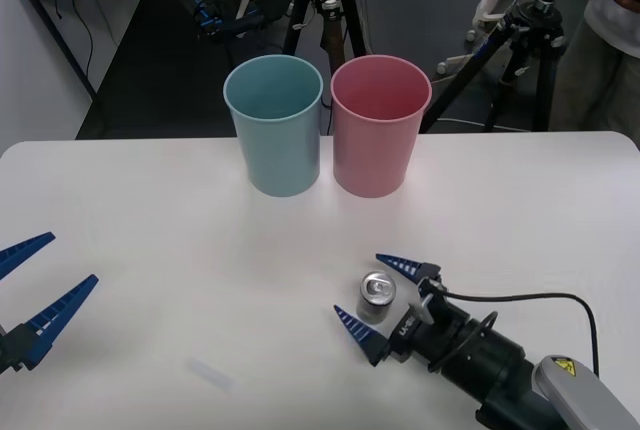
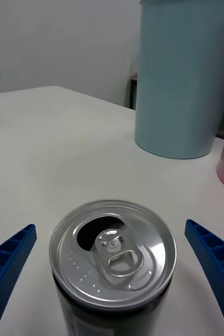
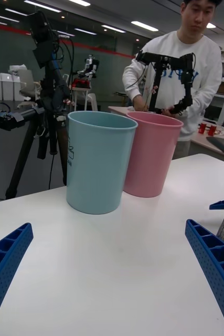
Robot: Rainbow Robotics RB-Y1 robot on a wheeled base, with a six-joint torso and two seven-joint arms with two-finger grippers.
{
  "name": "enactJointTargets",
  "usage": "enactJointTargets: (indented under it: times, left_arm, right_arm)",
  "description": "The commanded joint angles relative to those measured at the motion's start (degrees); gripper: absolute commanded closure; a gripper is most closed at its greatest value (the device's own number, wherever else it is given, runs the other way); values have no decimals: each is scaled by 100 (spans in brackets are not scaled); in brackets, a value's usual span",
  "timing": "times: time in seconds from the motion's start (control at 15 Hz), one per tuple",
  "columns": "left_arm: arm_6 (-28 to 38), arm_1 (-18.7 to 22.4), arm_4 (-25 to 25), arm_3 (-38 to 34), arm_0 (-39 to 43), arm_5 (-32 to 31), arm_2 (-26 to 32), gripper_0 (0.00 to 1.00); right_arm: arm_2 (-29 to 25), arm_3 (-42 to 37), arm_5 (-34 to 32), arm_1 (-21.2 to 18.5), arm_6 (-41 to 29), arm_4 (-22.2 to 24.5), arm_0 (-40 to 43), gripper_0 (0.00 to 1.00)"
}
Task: Grasp the object on the table and drop it into the matching bin: aluminum can to the light blue bin, PET bottle to the pink bin.
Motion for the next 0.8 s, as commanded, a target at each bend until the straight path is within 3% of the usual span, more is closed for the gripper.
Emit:
enactJointTargets:
  times: [0.07,0.13,0.8]
  left_arm:
    - [0,0,0,0,0,0,0,0]
    - [0,0,0,0,0,0,0,0]
    - [0,0,0,0,0,0,0,0]
  right_arm:
    - [9,-8,-12,-1,9,4,2,96]
    - [9,-8,-21,-1,18,4,2,100]
    - [-9,-34,-161,-36,27,-75,11,100]
